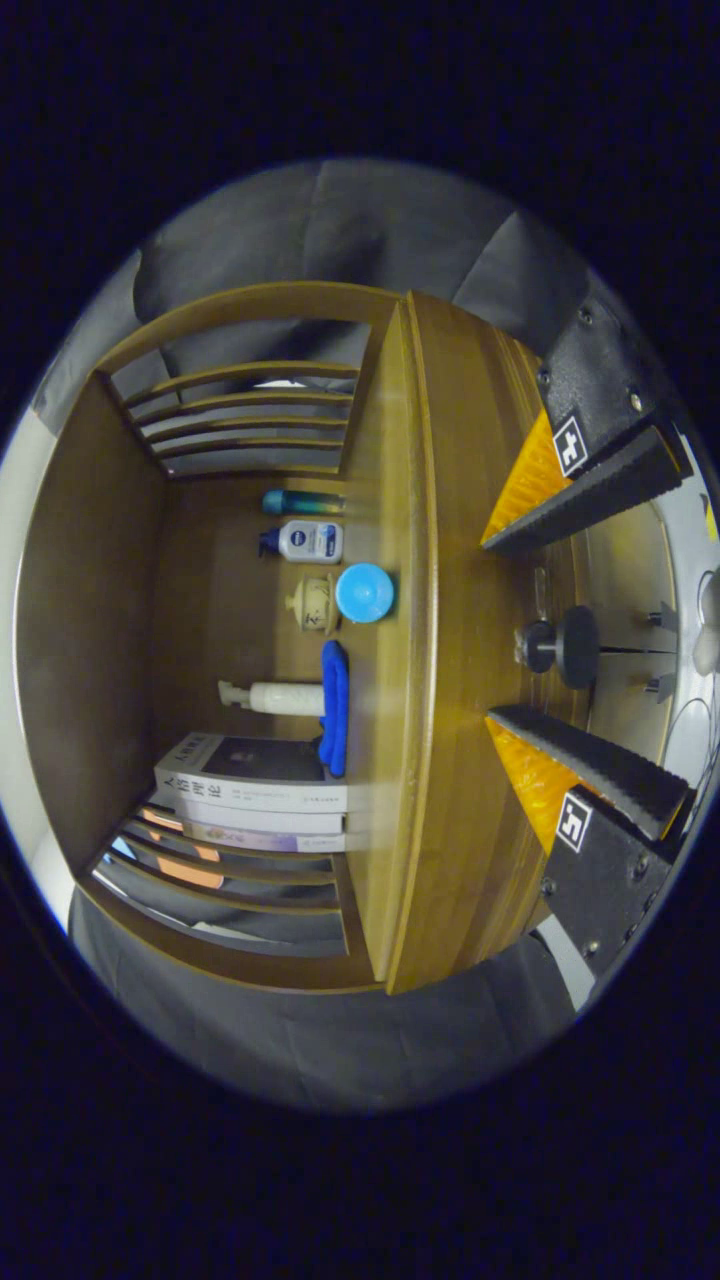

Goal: Pull open the drawer, take out the items inside it, and place them on the countertop above the cabinet.

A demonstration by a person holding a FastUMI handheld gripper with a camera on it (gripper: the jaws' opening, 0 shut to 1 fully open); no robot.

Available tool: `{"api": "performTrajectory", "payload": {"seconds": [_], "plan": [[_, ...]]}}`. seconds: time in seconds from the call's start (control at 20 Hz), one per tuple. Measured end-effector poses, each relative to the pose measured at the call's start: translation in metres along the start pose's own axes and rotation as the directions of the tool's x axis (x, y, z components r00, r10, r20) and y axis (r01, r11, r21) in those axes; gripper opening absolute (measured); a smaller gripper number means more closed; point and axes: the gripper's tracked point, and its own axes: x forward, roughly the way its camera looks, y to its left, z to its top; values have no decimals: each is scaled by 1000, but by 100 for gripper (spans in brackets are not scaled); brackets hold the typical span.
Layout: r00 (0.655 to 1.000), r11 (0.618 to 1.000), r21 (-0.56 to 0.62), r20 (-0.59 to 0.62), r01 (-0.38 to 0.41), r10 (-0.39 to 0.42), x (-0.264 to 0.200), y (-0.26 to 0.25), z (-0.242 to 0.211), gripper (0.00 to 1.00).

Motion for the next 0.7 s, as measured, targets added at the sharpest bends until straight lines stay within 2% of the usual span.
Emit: {"api": "performTrajectory", "payload": {"seconds": [0.45,0.55,0.7], "plan": [[992,999,25,126,-30,27,-141,-30,26,99],[990,999,39,139,-36,30,-161,-40,34,99],[986,999,34,165,4,-10,-175,-59,41,99]]}}
